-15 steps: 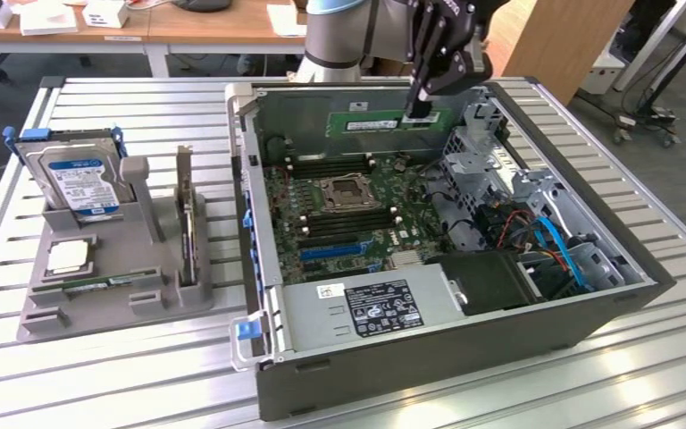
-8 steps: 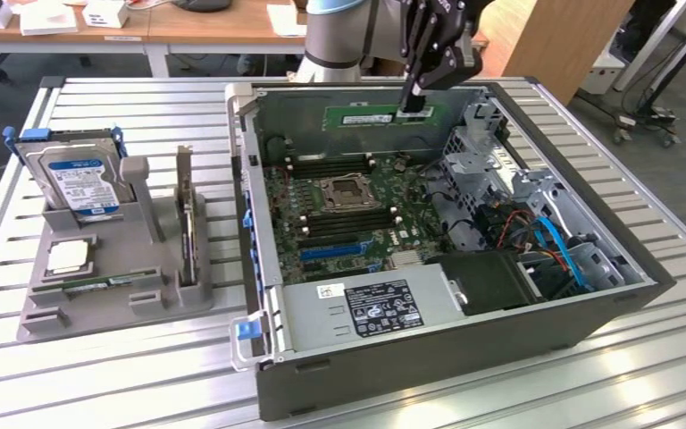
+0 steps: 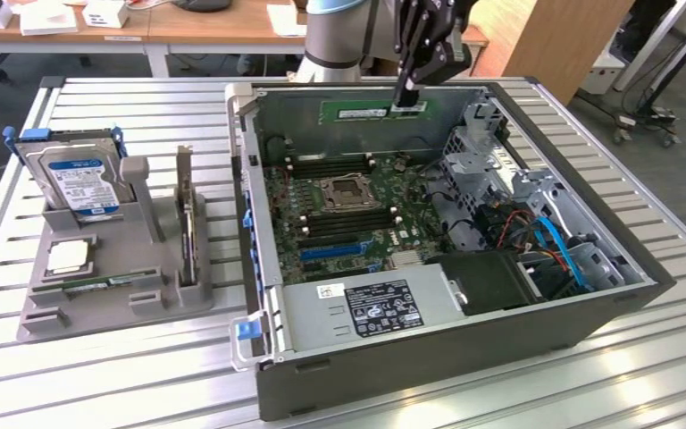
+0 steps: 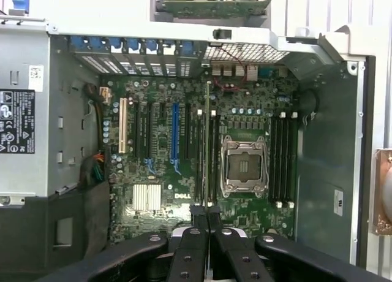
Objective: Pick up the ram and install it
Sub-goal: 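Pick up the ram and move it above insertion slot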
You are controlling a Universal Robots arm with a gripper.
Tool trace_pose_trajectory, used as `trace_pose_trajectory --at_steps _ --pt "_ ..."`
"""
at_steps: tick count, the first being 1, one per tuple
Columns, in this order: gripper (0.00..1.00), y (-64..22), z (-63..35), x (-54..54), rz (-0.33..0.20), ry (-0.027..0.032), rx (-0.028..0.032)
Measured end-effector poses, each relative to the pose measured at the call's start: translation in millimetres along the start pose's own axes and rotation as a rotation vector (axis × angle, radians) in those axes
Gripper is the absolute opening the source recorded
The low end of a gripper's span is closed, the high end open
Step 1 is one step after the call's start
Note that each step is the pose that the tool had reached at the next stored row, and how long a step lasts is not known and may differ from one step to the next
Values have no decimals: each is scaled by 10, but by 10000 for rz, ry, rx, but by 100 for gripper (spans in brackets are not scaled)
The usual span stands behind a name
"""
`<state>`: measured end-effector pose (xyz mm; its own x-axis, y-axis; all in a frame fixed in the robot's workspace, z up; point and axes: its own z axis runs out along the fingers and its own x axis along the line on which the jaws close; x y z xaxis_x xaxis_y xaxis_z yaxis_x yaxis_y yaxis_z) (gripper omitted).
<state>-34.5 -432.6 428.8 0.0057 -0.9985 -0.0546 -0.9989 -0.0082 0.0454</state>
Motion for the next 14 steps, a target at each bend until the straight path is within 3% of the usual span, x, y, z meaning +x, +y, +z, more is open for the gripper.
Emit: trace_pose_trajectory --at_steps 5,14 --pt "11 -2 27 -80 0 -13 0" --pt "11 -5 106 -84 -1 -14 0"
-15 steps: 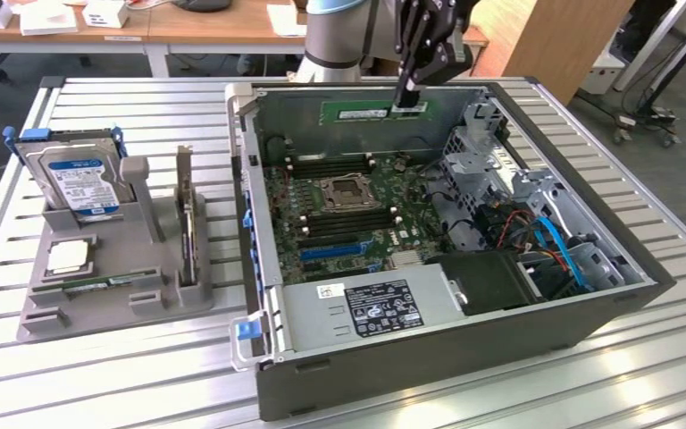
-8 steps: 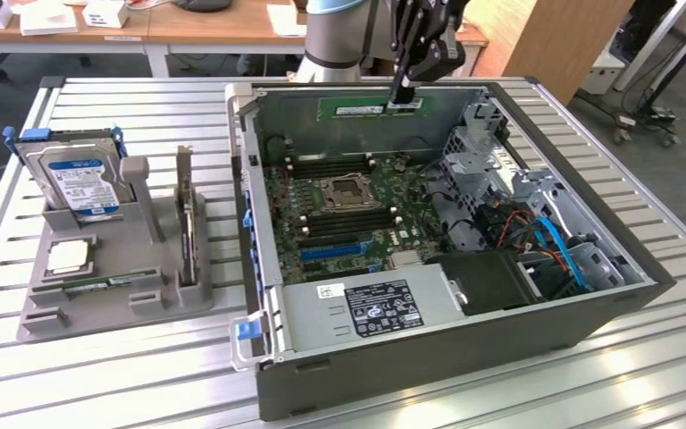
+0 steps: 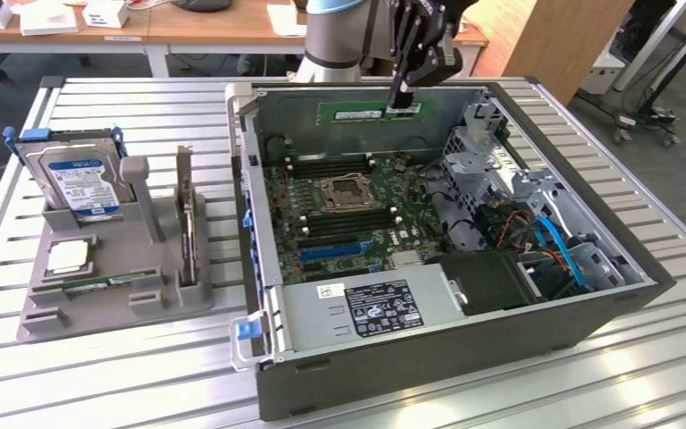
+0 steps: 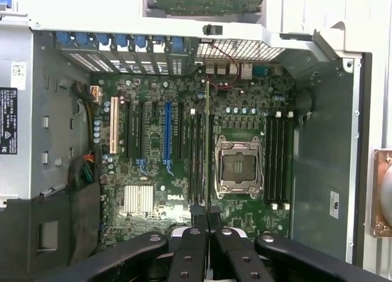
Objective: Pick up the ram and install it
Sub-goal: 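Pick up the ram and move it above insertion slot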
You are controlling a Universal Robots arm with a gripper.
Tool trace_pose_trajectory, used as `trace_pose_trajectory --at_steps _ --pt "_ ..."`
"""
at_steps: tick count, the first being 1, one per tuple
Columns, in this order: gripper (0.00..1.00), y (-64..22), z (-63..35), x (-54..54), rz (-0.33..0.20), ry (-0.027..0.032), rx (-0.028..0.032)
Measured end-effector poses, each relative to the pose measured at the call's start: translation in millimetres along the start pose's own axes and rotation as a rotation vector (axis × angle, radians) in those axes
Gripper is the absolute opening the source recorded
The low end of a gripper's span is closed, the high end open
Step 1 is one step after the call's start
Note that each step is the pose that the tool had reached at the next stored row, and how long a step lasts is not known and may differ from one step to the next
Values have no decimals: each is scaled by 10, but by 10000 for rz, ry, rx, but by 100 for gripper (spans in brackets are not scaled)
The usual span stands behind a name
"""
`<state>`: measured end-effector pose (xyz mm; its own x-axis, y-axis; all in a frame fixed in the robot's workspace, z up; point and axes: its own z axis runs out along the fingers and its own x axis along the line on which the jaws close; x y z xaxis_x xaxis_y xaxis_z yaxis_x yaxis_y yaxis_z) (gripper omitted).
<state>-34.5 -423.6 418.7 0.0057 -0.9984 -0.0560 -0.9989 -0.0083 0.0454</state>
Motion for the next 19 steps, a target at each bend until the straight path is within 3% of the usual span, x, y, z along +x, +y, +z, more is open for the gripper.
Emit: trace_pose_trajectory --at_steps 13,19 --pt "11 -11 232 13 0 1 -1" --pt "11 -11 241 14 0 -1 0"
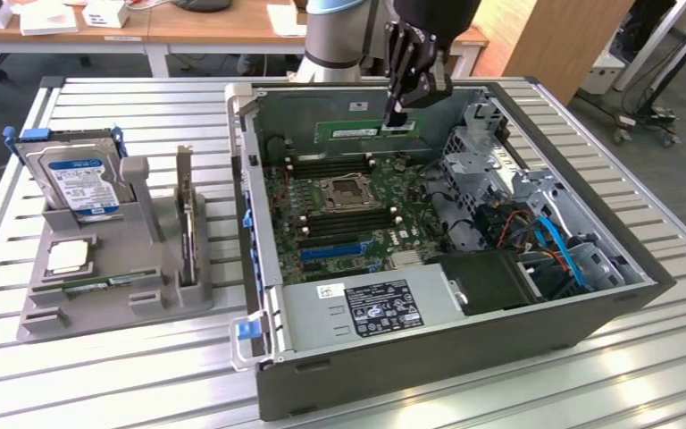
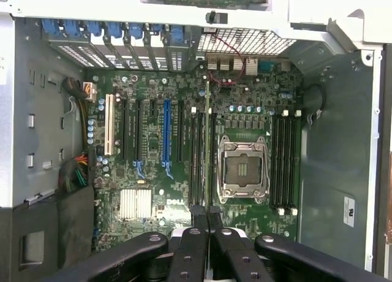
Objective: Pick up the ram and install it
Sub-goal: 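Pick up the ram and move it above insertion slot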
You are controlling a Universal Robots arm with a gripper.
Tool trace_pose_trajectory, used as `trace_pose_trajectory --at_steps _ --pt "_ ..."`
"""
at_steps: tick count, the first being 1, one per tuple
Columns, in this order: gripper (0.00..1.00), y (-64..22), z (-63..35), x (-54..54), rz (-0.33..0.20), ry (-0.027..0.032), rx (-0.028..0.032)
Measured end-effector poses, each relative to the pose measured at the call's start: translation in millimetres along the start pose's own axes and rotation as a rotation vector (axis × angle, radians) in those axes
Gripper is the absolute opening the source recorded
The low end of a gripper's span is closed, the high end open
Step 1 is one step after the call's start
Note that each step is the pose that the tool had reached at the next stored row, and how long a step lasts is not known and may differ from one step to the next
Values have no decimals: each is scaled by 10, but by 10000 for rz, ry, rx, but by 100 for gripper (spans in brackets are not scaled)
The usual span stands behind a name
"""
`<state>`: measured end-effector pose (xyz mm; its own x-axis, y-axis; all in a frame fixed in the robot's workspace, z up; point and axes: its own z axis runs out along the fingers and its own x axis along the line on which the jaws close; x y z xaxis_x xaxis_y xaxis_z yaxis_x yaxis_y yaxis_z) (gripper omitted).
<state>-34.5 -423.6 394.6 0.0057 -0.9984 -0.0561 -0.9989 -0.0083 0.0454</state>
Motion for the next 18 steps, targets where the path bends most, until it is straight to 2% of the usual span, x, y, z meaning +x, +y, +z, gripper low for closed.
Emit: trace_pose_trajectory --at_steps 11,14,18 --pt "11 -122 -3 1 1 0 -29" --pt "11 -126 0 0 3 -3 -29" --pt "11 -130 59 4 1 -1 -29"
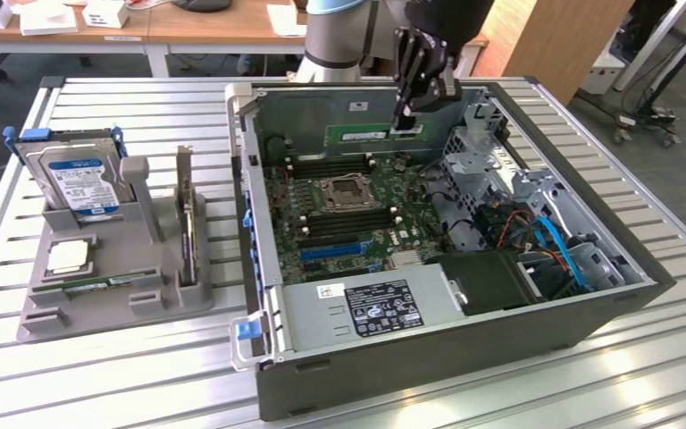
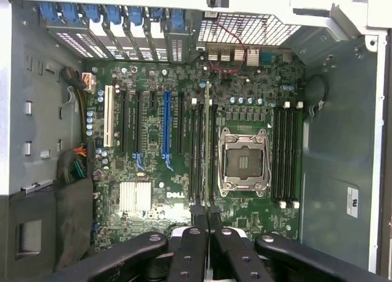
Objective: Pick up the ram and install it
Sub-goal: 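Pick up the ram and move it above insertion slot, then insert the ram into the slot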
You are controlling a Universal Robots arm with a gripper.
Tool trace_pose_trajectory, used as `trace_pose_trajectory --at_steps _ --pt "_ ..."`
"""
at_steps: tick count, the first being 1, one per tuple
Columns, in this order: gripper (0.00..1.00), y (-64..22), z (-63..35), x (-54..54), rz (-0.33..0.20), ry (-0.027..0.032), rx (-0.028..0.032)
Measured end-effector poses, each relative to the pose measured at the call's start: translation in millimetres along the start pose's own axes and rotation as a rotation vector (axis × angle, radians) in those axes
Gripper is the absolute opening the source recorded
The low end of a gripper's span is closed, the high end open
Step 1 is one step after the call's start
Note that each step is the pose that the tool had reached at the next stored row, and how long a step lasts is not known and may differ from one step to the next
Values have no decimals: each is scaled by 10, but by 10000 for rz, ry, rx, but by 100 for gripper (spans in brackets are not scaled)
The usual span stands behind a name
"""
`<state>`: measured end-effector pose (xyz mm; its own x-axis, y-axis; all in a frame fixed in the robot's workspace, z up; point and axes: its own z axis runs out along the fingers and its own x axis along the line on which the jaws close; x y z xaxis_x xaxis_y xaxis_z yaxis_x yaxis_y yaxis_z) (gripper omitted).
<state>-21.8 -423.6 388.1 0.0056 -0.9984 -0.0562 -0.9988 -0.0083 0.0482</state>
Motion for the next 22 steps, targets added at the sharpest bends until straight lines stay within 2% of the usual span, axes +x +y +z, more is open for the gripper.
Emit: trace_pose_trajectory --at_steps 5,19,22 --pt "11 -4 70 4 0 1 0" --pt "11 -3 71 4 1 1 0" --pt "11 -4 95 6 0 -1 0"
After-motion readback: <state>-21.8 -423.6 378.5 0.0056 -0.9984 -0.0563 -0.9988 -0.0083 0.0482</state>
